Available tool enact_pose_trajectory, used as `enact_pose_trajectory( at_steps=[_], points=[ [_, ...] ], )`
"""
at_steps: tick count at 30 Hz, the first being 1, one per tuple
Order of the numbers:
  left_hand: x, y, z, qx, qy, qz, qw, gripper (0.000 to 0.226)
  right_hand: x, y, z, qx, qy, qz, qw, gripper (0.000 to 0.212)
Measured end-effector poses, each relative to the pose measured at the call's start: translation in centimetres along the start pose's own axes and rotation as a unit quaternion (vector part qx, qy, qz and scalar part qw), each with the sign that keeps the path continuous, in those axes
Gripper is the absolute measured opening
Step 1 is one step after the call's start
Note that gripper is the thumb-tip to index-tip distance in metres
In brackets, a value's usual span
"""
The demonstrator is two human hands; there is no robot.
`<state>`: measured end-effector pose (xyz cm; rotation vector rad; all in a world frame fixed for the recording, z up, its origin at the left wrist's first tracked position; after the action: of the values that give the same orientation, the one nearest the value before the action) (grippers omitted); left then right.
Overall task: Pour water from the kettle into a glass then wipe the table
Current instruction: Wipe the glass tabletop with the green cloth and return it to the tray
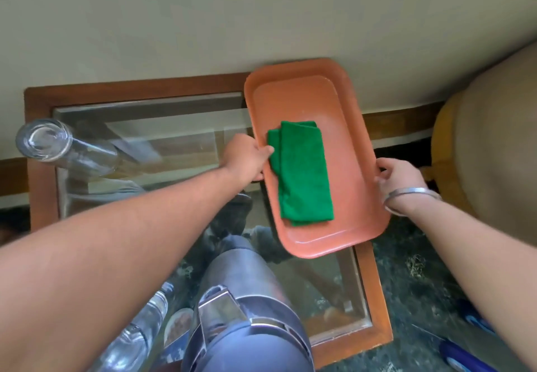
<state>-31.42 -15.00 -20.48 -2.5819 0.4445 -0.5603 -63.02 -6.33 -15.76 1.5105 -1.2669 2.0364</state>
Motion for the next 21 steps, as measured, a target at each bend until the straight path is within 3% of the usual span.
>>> enact_pose_trajectory(
  at_steps=[3,8,13,21],
  points=[
    [3.9,0.8,1.0,0.014,0.01,-0.068,0.998,0.026,-2.7,-2.4,0.8,0.006,0.036,0.012,0.999,0.035],
    [4.6,0.4,1.1,0.016,-0.017,-0.037,0.999,0.026,-3.3,-3.5,0.9,-0.015,0.063,-0.043,0.997,0.04],
    [5.0,-0.2,2.2,0.027,-0.064,-0.048,0.996,0.02,-3.3,-3.6,1.6,-0.011,0.086,-0.03,0.996,0.044],
    [4.9,0.2,2.4,0.035,-0.053,-0.055,0.996,0.018,-3.1,-3.2,1.9,-0.014,0.093,-0.022,0.995,0.044]
  ],
)
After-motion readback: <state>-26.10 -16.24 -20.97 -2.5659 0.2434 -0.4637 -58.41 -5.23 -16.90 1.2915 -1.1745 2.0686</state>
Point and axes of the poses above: each hand's wrist, its own y-axis towards the middle knuckle, its own x-axis out of the back of the hand, z = x × y, the point moved 9 cm from there along y, towards the middle knuckle, and after that the axes turned 12 degrees about -x, right-handed, at the moved point
